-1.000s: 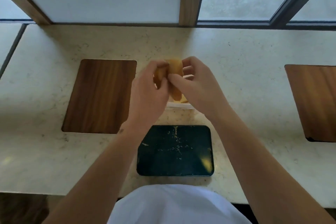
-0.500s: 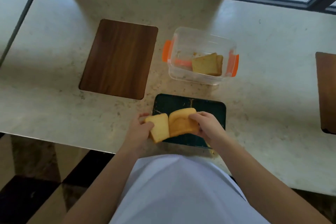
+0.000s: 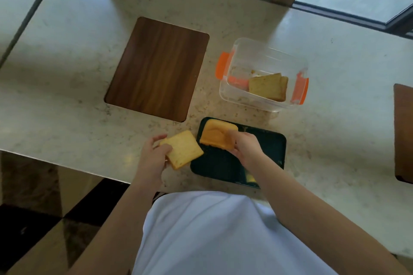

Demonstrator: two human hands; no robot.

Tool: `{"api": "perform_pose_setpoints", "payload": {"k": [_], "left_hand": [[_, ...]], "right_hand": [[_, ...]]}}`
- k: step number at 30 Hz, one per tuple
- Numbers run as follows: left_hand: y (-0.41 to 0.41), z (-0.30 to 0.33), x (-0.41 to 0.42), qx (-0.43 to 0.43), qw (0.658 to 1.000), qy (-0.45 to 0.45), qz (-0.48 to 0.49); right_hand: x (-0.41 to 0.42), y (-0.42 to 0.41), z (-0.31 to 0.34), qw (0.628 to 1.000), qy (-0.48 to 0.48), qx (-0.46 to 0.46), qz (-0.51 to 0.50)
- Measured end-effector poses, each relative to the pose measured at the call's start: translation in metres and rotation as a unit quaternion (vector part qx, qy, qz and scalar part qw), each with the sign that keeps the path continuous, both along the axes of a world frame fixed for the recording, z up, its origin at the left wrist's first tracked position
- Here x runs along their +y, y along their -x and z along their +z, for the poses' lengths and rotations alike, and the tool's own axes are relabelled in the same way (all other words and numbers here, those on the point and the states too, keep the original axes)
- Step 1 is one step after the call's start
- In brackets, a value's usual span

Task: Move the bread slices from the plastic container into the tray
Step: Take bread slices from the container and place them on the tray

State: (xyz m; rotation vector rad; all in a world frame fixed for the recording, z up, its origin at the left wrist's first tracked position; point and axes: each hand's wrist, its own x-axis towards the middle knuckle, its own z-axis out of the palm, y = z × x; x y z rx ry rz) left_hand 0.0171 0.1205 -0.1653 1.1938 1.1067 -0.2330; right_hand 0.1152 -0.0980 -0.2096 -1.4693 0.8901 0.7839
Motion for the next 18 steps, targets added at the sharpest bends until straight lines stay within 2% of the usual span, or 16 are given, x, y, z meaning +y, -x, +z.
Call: {"api": "perform_pose_setpoints", "payload": {"k": [3, 5, 9, 14, 18], "left_hand": [[-0.002, -0.005, 0.003, 0.017, 1.0, 0.01, -0.006], [-0.004, -0.006, 0.006, 0.027, 0.999, 0.023, -0.01], [-0.007, -0.008, 0.01, 0.021, 0.999, 0.029, -0.02], [-0.003, -0.01, 0.013, 0.02, 0.999, 0.011, -0.047], [0.005, -0.013, 0.015, 0.02, 0.997, 0.0, -0.07]], "right_hand": [[-0.007, 0.007, -0.002, 0.974, 0.156, -0.066, 0.152], [-0.013, 0.01, -0.001, 0.954, 0.207, -0.1, 0.194], [-0.014, 0.013, 0.001, 0.927, 0.239, -0.132, 0.258], [0.006, 0.014, 0.002, 0.867, 0.293, -0.157, 0.371], [0.02, 0.009, -0.001, 0.856, 0.307, -0.152, 0.387]]}}
